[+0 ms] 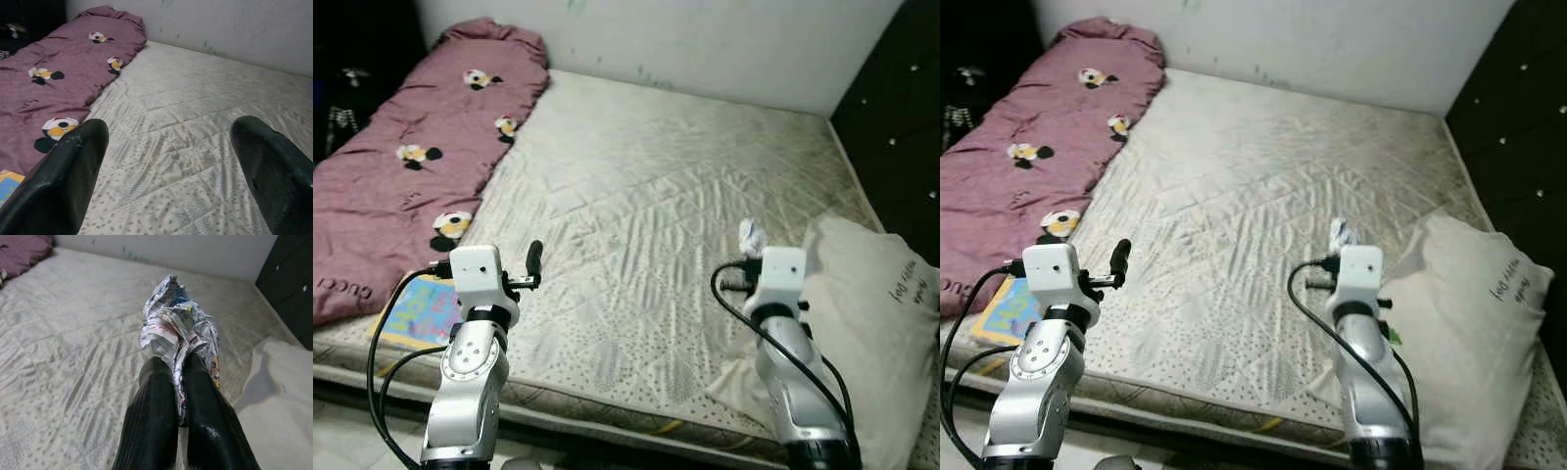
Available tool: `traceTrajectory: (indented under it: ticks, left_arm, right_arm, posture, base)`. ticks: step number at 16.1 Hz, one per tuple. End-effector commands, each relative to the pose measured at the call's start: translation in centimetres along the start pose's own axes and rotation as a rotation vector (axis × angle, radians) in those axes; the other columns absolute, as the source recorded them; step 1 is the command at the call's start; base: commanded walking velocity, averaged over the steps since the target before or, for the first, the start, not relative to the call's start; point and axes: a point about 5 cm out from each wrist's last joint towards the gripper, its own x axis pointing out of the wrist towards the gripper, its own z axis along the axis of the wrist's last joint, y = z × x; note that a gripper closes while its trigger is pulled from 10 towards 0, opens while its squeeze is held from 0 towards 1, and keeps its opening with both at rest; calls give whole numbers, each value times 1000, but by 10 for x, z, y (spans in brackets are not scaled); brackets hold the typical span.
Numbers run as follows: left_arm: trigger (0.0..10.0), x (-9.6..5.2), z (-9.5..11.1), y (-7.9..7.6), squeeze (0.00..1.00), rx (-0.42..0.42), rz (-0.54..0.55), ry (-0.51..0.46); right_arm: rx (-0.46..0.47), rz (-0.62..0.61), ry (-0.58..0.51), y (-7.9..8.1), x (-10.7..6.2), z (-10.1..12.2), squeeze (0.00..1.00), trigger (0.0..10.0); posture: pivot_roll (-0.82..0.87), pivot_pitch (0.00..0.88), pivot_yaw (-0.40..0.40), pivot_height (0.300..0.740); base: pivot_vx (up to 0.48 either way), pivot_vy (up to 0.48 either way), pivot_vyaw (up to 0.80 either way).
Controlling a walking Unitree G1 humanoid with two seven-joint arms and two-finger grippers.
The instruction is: Clean up the room
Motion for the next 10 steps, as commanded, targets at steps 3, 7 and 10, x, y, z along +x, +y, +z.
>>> traceTrajectory:
  ticks: [3, 7, 10]
  left_arm:
    - [10000, 2, 1, -2, 0, -2, -5, 0]
    - [10000, 5, 3, -2, 0, -2, -5, -5]
    - [10000, 5, 2, -3, 0, -3, -8, -5]
  right_arm:
    - [63, 69, 33, 4, -1, 0, 0, 10000]
    - [83, 84, 26, 7, 1, 1, 0, 10000]
    - [84, 90, 30, 6, 1, 1, 0, 10000]
  posture:
    - [-12, 41, -91, 740]
    - [-16, 42, -94, 740]
    - [-17, 43, -93, 740]
  base:
    - [0, 0, 0]
    - [0, 252, -600]
    - [0, 390, -800]
